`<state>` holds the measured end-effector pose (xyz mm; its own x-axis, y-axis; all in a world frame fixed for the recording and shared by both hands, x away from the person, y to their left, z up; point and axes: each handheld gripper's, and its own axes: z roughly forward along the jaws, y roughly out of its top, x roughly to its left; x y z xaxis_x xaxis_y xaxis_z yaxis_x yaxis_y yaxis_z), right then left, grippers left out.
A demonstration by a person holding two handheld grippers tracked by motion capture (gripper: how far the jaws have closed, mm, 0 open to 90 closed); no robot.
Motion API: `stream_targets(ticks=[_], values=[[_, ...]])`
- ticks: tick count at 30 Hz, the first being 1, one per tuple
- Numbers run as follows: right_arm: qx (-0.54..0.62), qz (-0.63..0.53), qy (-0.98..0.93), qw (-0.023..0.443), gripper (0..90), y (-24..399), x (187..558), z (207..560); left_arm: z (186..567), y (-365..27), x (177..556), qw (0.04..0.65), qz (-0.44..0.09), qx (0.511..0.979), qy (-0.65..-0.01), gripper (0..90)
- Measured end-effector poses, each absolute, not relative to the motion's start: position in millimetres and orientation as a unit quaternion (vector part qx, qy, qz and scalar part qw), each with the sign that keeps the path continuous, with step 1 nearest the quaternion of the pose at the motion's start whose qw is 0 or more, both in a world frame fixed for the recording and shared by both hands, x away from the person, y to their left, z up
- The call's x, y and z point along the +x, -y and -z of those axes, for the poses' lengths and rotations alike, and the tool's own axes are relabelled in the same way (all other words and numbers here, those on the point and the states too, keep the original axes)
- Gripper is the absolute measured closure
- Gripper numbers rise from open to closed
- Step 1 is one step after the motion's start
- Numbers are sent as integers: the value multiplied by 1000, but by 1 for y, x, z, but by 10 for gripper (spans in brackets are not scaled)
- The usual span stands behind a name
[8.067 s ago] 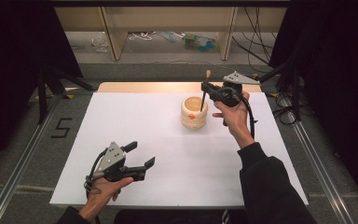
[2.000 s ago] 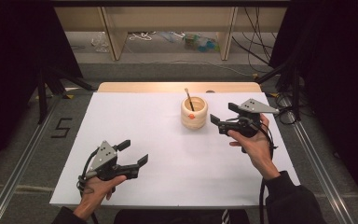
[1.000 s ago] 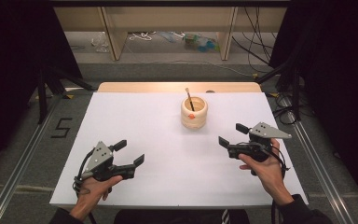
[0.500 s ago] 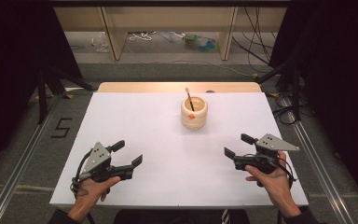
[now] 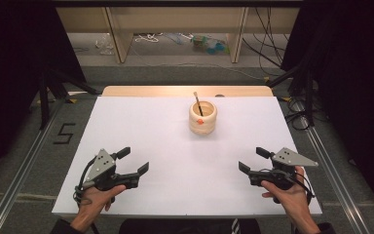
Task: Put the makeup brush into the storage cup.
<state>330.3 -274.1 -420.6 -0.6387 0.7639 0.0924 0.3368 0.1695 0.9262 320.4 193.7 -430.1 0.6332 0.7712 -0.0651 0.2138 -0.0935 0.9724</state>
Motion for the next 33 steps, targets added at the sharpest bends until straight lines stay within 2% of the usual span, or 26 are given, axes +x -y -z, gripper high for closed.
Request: stream_targets(ticks=[3,7,15,16,21,33], values=[[363,-530,-734,220,160,275,331,423,430,-194,320,571,-244,700,-354,160],[375,-524,-738,203,160,276,324,422,430,-195,319,571,-243,700,-353,160],[378,-523,-736,203,160,281,317,425,430,-195,318,571,-244,699,-354,160],[368,-527,-735,216,161,281,318,426,430,-195,318,570,-245,701,-352,160],[375,-521,-742,195,160,281,315,428,430,-195,317,570,-245,701,-351,160],[359,-527,-745,198,160,277,317,430,430,-194,317,570,-243,701,-353,160]])
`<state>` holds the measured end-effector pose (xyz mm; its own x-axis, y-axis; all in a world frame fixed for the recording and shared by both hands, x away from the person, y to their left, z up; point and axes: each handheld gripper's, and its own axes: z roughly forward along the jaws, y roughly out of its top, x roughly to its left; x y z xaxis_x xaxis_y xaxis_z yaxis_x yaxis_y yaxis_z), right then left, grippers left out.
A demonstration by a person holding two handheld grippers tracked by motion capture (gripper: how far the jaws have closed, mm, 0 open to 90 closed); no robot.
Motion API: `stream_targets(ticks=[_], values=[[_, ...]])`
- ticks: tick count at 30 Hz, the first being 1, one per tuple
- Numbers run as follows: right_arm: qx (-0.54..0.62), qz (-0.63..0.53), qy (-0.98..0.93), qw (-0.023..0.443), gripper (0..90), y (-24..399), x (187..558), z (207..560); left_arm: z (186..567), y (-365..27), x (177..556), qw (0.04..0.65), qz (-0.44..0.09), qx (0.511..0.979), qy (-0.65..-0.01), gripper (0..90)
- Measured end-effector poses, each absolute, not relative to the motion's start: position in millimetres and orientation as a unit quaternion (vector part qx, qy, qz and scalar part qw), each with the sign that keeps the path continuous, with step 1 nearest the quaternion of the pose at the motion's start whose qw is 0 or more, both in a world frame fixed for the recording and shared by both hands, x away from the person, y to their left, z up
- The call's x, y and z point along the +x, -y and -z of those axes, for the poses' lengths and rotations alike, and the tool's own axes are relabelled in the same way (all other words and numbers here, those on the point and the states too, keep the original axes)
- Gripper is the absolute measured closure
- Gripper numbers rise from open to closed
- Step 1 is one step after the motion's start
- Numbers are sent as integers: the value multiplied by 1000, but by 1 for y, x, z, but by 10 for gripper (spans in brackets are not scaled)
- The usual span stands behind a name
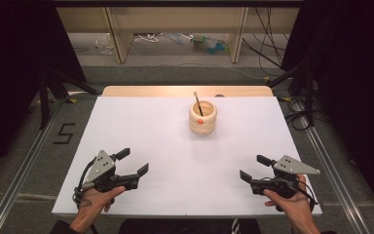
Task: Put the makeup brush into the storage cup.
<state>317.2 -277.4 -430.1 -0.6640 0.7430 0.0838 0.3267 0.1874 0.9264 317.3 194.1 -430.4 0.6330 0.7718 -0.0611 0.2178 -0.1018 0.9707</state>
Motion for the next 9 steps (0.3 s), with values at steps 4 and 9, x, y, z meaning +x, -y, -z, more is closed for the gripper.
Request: stream_targets(ticks=[4,9], values=[[358,-529,-745,194,160,277,317,430,432,-193,317,568,-241,702,-356,160],[359,-529,-743,195,160,277,318,430,431,-193,318,569,-241,704,-350,160]])
